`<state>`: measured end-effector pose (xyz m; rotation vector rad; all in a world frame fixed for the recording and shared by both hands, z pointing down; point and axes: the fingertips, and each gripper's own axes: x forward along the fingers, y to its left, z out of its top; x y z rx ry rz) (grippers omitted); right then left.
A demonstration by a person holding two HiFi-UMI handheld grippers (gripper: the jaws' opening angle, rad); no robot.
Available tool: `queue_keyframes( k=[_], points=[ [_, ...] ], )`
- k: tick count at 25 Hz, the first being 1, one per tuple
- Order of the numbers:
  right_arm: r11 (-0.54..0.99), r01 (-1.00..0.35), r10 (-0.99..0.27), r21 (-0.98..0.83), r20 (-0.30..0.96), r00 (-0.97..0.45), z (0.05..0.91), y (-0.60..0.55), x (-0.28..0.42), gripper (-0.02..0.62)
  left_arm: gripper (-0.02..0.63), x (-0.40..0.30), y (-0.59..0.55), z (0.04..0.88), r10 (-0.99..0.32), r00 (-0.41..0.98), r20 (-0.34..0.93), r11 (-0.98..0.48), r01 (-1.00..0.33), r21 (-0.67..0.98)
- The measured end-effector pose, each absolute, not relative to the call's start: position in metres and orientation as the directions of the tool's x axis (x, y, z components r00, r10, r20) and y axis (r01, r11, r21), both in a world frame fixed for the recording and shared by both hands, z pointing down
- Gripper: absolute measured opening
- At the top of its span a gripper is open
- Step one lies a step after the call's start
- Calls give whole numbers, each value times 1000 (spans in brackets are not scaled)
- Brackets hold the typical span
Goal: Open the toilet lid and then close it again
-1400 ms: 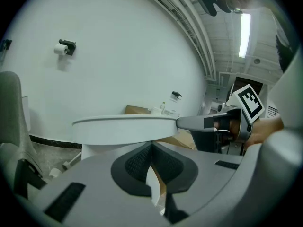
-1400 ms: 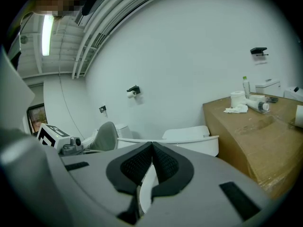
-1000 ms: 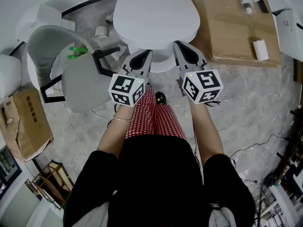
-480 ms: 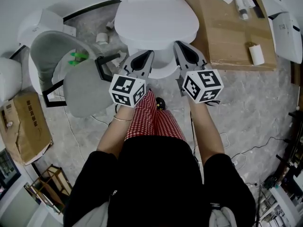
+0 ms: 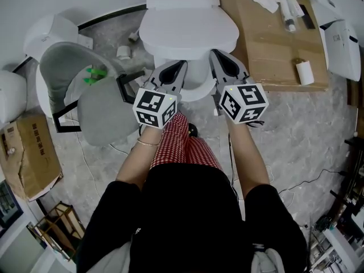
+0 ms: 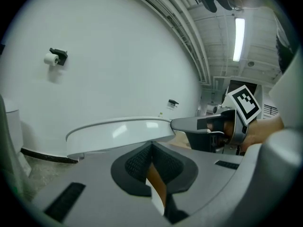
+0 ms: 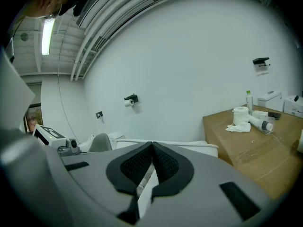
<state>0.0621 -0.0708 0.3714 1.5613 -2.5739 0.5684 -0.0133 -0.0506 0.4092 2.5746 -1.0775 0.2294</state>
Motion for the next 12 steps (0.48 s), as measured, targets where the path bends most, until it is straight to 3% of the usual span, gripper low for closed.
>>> queue_keyframes(
  k=[12],
  points=[
    [417, -868, -847, -268, 232, -479, 346, -99, 64, 20, 3, -10, -77, 382, -665, 705, 246, -672, -708, 217]
  ],
)
